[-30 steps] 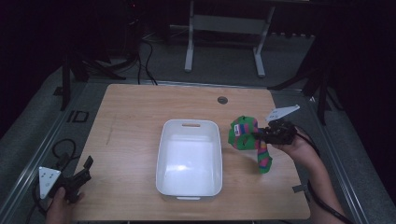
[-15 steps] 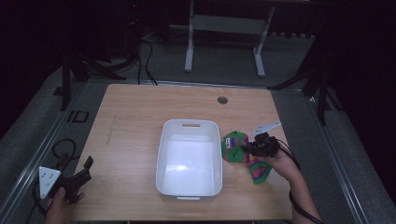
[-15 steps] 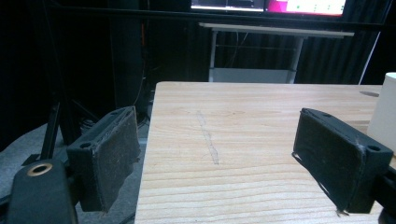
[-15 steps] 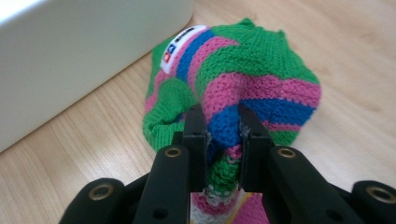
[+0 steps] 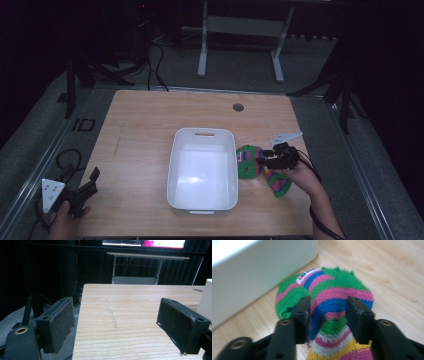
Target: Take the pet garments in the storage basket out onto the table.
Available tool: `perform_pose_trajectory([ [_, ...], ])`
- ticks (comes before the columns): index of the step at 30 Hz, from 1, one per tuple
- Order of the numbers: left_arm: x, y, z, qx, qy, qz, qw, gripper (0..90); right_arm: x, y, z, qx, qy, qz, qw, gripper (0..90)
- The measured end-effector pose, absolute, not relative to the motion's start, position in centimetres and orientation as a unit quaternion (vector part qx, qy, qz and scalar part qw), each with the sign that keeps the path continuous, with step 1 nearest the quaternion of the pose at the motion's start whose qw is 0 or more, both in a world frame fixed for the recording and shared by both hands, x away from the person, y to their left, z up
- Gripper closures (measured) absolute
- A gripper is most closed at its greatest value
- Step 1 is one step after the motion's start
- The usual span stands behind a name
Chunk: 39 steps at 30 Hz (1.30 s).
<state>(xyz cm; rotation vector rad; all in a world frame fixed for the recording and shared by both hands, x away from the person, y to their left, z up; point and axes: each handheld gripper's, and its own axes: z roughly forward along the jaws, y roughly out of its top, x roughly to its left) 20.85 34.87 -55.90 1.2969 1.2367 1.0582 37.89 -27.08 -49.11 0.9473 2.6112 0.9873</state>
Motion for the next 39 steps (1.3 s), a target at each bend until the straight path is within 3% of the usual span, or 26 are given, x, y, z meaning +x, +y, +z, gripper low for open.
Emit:
perform_pose_trajectory([
  [8, 20.8, 34.9, -55.9, 0.537, 0.513, 0.438, 0.506, 14.8, 37.6, -29.1, -46.0, 0.336, 0.849, 0.379, 0.153, 40.6],
  [16, 20.8, 34.9, -55.9, 0.537, 0.513, 0.439, 0.505, 14.8, 37.3, -32.3, -46.1, 0.376, 0.820, 0.388, 0.185, 27.6],
  [23, 20.9, 34.9, -55.9, 0.537, 0.514, 0.439, 0.506, 14.7, 36.8, -35.3, -46.7, 0.434, 0.764, 0.425, 0.215, 26.1],
  [24, 20.9, 34.9, -55.9, 0.537, 0.514, 0.439, 0.506, 14.7, 36.6, -35.8, -46.8, 0.443, 0.756, 0.428, 0.221, 26.1],
  [25, 20.8, 34.9, -55.9, 0.537, 0.514, 0.438, 0.506, 14.8, 36.3, -36.7, -47.4, 0.463, 0.741, 0.429, 0.229, 18.0],
  [29, 20.9, 34.9, -55.9, 0.536, 0.514, 0.438, 0.507, 14.7, 35.6, -38.1, -48.8, 0.480, 0.735, 0.421, 0.227, 11.3],
  [39, 20.8, 34.9, -55.9, 0.536, 0.514, 0.439, 0.506, 14.7, 33.3, -40.1, -52.5, 0.532, 0.702, 0.396, 0.261, 11.2],
])
